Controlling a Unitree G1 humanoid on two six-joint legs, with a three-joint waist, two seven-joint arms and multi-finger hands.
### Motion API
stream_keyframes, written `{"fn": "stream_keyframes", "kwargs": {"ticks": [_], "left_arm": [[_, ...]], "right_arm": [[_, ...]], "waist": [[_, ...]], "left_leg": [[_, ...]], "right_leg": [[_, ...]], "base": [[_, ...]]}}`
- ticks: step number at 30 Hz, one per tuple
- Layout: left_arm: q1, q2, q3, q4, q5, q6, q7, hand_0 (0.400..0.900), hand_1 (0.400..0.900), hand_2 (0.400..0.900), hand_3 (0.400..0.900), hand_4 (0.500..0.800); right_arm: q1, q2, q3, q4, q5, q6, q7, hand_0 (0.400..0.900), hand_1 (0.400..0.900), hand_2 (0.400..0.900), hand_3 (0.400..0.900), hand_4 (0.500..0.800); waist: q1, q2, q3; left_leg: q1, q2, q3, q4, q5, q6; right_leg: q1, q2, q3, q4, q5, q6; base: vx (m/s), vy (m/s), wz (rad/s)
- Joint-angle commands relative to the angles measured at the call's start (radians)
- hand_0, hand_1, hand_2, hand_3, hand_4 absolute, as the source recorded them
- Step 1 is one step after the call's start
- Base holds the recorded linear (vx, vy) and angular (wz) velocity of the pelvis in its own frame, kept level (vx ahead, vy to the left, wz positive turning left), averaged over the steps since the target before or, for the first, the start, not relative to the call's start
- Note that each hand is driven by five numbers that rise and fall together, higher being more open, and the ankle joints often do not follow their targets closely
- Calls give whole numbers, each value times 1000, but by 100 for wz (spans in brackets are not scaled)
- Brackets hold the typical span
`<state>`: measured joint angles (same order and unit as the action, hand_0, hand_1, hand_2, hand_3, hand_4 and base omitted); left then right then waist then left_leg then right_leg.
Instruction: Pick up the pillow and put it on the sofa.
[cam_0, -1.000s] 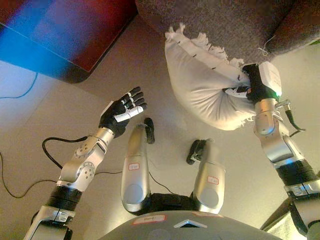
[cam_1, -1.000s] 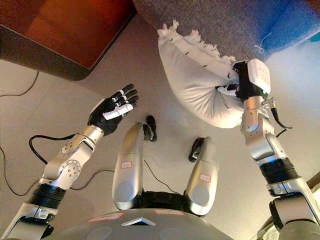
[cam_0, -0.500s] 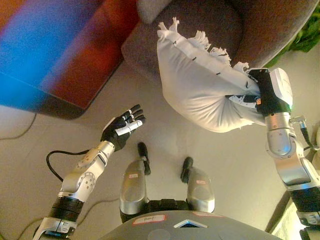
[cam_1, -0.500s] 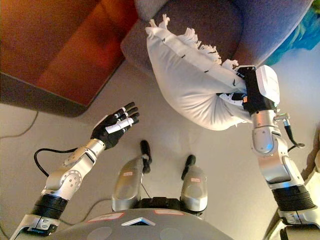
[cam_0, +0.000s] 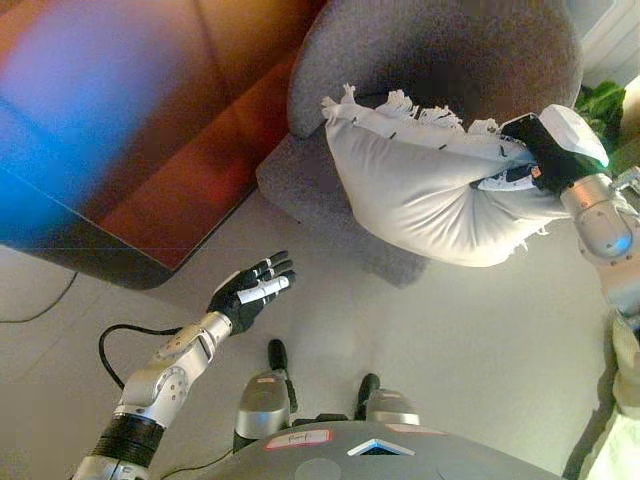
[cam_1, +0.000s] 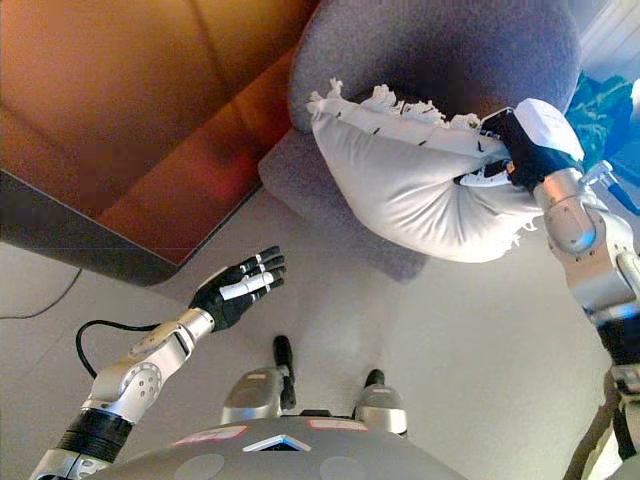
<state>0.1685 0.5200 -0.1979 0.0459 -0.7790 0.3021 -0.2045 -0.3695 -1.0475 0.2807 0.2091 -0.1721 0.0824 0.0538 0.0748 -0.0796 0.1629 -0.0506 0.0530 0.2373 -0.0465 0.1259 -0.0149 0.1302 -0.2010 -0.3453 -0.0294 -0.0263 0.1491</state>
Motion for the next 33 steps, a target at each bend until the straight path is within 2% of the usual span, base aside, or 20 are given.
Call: {"fn": "stream_keyframes", "kwargs": {"ticks": [1,4,5,6,7,10,14,18,23,27,29,33], "left_arm": [[-27,48,-38,-66,5,-22,-59,900,900,900,900,800],[-46,78,-51,-80,9,-11,-69,900,900,900,900,800],[-56,84,-52,-83,14,-6,-73,900,900,900,900,800],[-71,92,-53,-85,16,-3,-77,900,900,900,900,800],[-106,112,-61,-83,21,-4,-91,900,900,900,900,800],[-145,137,-64,-96,28,5,-112,900,900,900,900,800],[-161,160,-82,-110,16,-12,-122,900,900,900,900,800],[-182,174,-89,-107,3,-25,-122,900,900,900,900,800],[-162,165,-76,-106,24,-47,-134,900,900,900,900,800],[-146,151,-72,-102,59,-84,-135,900,900,900,900,800],[-140,138,-70,-90,79,-118,-128,900,900,900,900,800],[-144,106,-68,-71,76,-150,-106,900,900,900,900,800]], "right_arm": [[-332,-101,41,105,28,-16,-22,400,400,400,400,500],[-457,-99,155,285,45,11,-52,400,400,400,400,500],[-488,-96,178,325,58,31,-73,900,900,900,900,800],[-523,-87,199,378,70,30,-92,900,900,900,900,800],[-592,-67,236,471,80,66,-124,900,900,900,900,800],[-713,-46,319,593,70,124,-168,900,900,900,900,800],[-803,-31,364,668,73,164,-235,900,900,900,900,800],[-824,-17,358,689,102,187,-309,900,900,900,900,800],[-769,-2,297,664,176,190,-343,900,900,900,900,800],[-664,25,209,581,231,182,-347,900,900,900,900,800],[-588,49,150,520,258,160,-359,900,900,900,900,800],[-429,102,46,382,259,119,-373,900,900,900,900,800]], "waist": [[79,-26,-89],[122,-48,-73],[132,-52,-67],[141,-57,-60],[163,-69,-40],[195,-77,-9],[216,-75,8],[224,-78,17],[220,-78,-1],[204,-75,-28],[183,-68,-44],[146,-54,-64]], "left_leg": [[79,33,-37,7,-139,-26],[65,31,-74,-5,-131,-26],[57,32,-83,-5,-129,-26],[46,32,-91,-6,-126,-27],[24,33,-107,-8,-121,-27],[2,36,-130,-22,-111,-27],[-19,39,-146,-34,-101,-25],[-33,42,-155,-41,-95,-24],[-15,42,-152,-41,-101,-22],[15,42,-140,-41,-110,-21],[35,43,-127,-41,-115,-20],[63,41,-104,-41,-126,-15]], "right_leg": [[-78,-8,-56,-19,105,23],[-77,-9,-73,-16,112,27],[-80,-9,-77,-14,115,28],[-84,-8,-81,-16,118,28],[-94,-8,-89,-18,125,30],[-100,-4,-106,-25,135,33],[-97,1,-122,-36,140,37],[-97,4,-131,-39,145,40],[-76,7,-131,-42,141,41],[-59,6,-125,-42,138,41],[-52,6,-115,-42,137,40],[-45,7,-91,-42,134,38]], "base": [[115,-13,27],[88,-76,34],[11,-118,33],[-76,-168,33],[-117,-183,31],[-73,-126,22],[-12,-44,17],[-26,-41,8],[29,14,0],[52,51,-9],[30,74,-18],[-27,81,-25]]}}
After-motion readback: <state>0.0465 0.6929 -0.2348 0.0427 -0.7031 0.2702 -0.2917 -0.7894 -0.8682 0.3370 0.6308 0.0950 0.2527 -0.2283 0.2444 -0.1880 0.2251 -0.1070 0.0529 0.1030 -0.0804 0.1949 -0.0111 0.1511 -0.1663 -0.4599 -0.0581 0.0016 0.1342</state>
